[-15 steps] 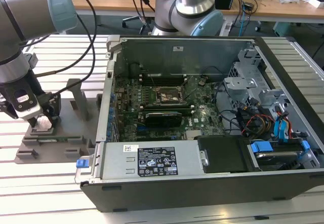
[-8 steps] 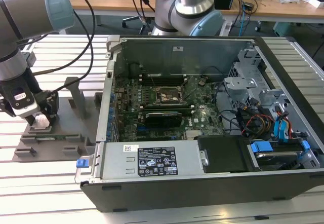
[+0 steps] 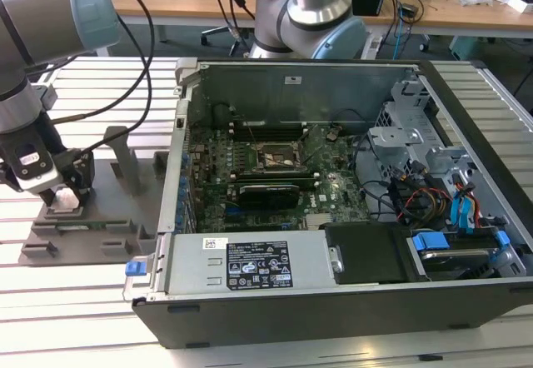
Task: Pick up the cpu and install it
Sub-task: 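Pick up the cpu and move it towards the insertion slot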
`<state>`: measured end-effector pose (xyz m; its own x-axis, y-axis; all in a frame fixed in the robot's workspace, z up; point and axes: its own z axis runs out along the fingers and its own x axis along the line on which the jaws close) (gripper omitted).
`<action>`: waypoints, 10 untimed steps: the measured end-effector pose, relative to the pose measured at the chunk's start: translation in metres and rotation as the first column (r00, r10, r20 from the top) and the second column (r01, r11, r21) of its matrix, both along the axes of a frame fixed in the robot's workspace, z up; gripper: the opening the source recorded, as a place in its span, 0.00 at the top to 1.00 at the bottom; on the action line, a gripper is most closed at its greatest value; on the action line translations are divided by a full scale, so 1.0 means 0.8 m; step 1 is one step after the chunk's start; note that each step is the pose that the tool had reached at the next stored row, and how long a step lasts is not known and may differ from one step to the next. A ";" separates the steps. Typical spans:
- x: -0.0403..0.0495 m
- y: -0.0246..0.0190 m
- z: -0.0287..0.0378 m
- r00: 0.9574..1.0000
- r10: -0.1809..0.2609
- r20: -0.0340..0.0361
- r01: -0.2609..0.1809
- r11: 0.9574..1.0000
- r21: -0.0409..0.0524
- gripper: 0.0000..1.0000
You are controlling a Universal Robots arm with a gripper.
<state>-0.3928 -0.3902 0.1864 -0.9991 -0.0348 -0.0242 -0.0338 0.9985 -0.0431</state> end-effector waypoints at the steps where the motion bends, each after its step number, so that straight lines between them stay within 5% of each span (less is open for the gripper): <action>1: -0.002 -0.0001 0.0000 1.000 0.000 0.000 0.000 1.000 0.000 0.45; 10: -0.005 -0.0001 0.0002 1.000 0.000 0.000 0.000 1.000 0.000 0.45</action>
